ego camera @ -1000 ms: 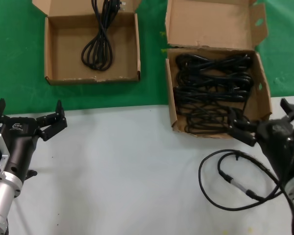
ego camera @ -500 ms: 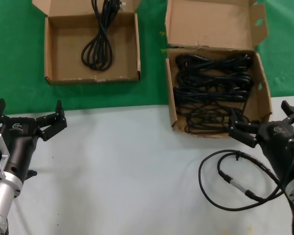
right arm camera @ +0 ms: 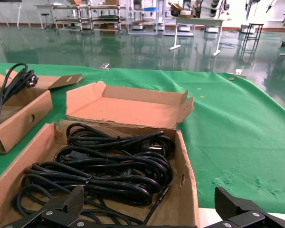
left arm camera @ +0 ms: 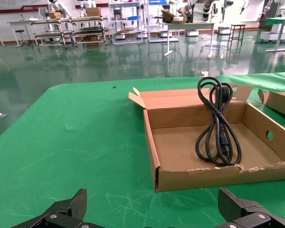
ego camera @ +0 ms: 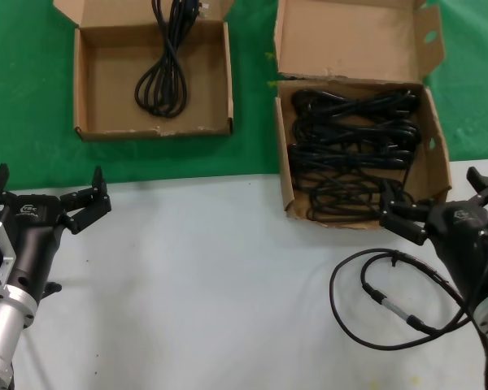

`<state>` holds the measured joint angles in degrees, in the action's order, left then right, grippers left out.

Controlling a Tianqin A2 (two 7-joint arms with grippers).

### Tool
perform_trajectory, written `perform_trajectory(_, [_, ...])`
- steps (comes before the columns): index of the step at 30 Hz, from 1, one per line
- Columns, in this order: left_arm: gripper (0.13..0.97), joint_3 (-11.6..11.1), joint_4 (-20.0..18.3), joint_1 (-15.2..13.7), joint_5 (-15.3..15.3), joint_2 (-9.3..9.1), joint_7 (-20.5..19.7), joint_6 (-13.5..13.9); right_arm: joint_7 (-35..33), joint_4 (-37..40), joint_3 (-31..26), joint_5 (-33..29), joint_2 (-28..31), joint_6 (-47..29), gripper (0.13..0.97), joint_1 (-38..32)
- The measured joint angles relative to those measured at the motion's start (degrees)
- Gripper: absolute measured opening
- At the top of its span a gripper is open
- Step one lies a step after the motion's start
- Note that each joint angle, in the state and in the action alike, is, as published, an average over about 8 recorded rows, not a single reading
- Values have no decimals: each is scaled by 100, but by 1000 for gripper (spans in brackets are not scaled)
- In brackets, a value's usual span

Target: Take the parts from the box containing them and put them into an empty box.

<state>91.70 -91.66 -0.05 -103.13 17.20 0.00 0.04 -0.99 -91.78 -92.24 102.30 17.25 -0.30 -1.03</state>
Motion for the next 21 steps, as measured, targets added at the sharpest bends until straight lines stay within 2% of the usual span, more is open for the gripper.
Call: perform_trajectory(21, [966, 0, 0, 0, 0, 0, 0, 0, 0, 0, 0, 0, 0, 0, 966, 0])
